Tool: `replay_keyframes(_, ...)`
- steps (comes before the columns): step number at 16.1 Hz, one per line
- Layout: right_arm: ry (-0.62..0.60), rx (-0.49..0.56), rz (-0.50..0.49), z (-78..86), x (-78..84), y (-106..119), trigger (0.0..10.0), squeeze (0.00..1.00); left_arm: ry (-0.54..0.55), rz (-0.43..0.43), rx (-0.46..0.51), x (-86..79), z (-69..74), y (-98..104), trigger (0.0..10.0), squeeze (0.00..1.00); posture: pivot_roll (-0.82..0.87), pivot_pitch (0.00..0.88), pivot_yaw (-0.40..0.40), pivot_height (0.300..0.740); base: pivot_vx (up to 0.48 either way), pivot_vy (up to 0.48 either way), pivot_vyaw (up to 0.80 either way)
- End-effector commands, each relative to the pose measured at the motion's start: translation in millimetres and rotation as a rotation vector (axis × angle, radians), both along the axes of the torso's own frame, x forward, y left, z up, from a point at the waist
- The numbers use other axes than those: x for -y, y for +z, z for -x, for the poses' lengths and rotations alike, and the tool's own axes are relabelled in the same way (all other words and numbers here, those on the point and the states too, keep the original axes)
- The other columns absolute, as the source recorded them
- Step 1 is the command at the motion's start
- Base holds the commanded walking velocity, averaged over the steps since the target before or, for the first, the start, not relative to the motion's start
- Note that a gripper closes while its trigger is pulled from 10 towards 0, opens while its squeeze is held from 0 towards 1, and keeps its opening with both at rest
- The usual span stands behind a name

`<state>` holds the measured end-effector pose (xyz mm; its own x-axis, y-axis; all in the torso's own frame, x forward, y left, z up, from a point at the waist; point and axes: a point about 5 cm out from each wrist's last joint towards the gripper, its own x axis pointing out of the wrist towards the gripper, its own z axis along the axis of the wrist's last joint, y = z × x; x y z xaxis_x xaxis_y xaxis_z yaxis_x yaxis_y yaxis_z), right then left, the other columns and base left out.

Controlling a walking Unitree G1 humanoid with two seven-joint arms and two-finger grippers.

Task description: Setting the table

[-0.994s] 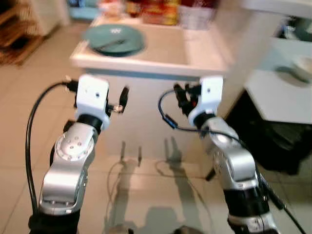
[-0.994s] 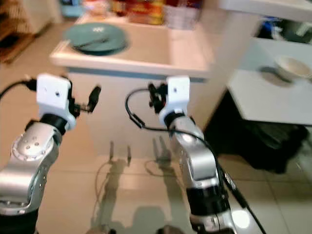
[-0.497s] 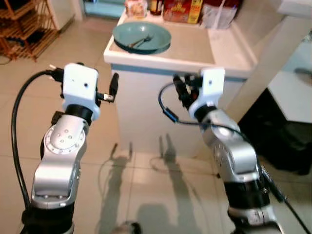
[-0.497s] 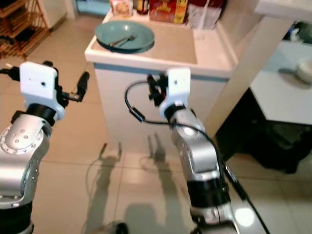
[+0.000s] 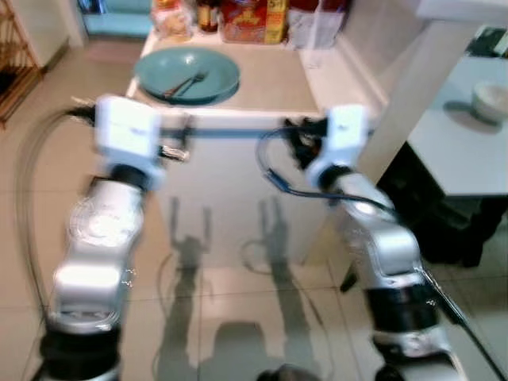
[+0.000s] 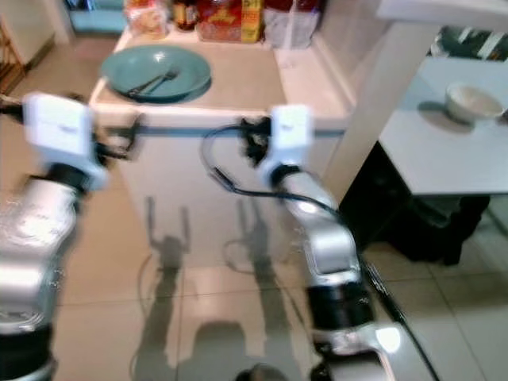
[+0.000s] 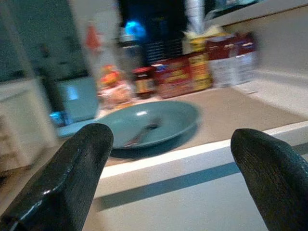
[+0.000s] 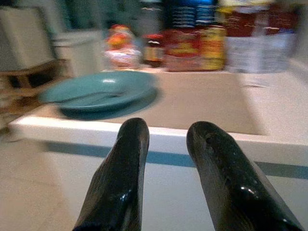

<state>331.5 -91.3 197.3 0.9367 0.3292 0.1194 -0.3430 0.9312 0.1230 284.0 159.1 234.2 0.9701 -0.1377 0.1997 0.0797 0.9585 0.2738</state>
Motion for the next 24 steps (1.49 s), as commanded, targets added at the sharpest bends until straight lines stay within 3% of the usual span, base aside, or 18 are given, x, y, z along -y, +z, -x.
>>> replay_keyframes(1, 0.020, 0.017, -0.006, -0.1, -6.8, 4, 10.0, 0.00, 0.024, -0.017, 0.015, -7.4, 1.1, 4, 10.0, 0.00, 0.05, 0.071, -0.068, 0.740, 0.412, 0.000, -0.48)
replay_keyframes(5, 0.022, 0.023, 0.004, -0.7, -6.0, 4, 10.0, 0.00, 0.012, -0.016, 0.014, -5.7, -0.1, 5, 10.0, 0.00, 0.05, 0.071, -0.066, 0.740, 0.412, 0.000, -0.12)
replay_keyframes(9, 0.038, 0.009, 0.004, -0.9, -6.1, 4, 10.0, 0.00, -0.002, -0.025, 0.010, -5.3, -2.8, 5, 10.0, 0.00, 0.05, 0.069, -0.063, 0.740, 0.413, 0.000, -0.80)
replay_keyframes(13, 0.084, 0.019, 0.023, 1.9, -6.4, 7, 10.0, 0.00, -0.011, -0.054, -0.001, -13.9, -11.5, 6, 10.0, 0.00, 0.05, 0.063, -0.055, 0.740, 0.412, 0.000, -0.20)
replay_keyframes(15, 0.216, 0.006, 0.075, 9.6, -9.7, 8, 10.0, 0.00, 0.001, -0.063, -0.004, -23.6, -16.8, 9, 10.0, 0.00, 0.05, 0.063, -0.051, 0.740, 0.399, 0.000, 0.00)
replay_keyframes(16, 0.311, 0.014, 0.128, 19.5, -7.2, 10, 10.0, 0.00, 0.047, -0.070, -0.022, -41.8, -23.4, 12, 10.0, 0.00, 0.05, 0.062, -0.051, 0.740, 0.000, 0.000, 0.00)
replay_keyframes(19, 0.365, 0.022, 0.135, 27.7, -1.8, 14, 10.0, 0.00, 0.062, -0.136, -0.115, -73.6, -38.5, 12, 10.0, 0.00, 0.05, 0.058, -0.052, 0.740, 0.000, 0.000, 0.00)
replay_keyframes(20, 0.378, 0.019, 0.136, 29.9, -1.7, 14, 10.0, 0.00, 0.041, -0.117, -0.134, -79.9, -41.2, 12, 10.0, 0.57, 0.04, 0.055, -0.049, 0.740, 0.000, 0.000, 0.00)
replay_keyframes(21, 0.390, 0.015, 0.136, 31.9, -1.1, 14, 10.0, 0.00, 0.023, -0.088, -0.142, -85.4, -43.8, 13, 10.0, 1.00, 0.04, 0.055, -0.046, 0.740, 0.000, 0.000, 0.00)
replay_keyframes(24, 0.422, -0.005, 0.135, 39.1, 1.5, 12, 10.0, 0.00, -0.034, -0.031, -0.249, -120.9, -56.7, 14, 10.0, 1.00, 0.04, 0.052, -0.041, 0.740, 0.000, 0.000, 0.00)
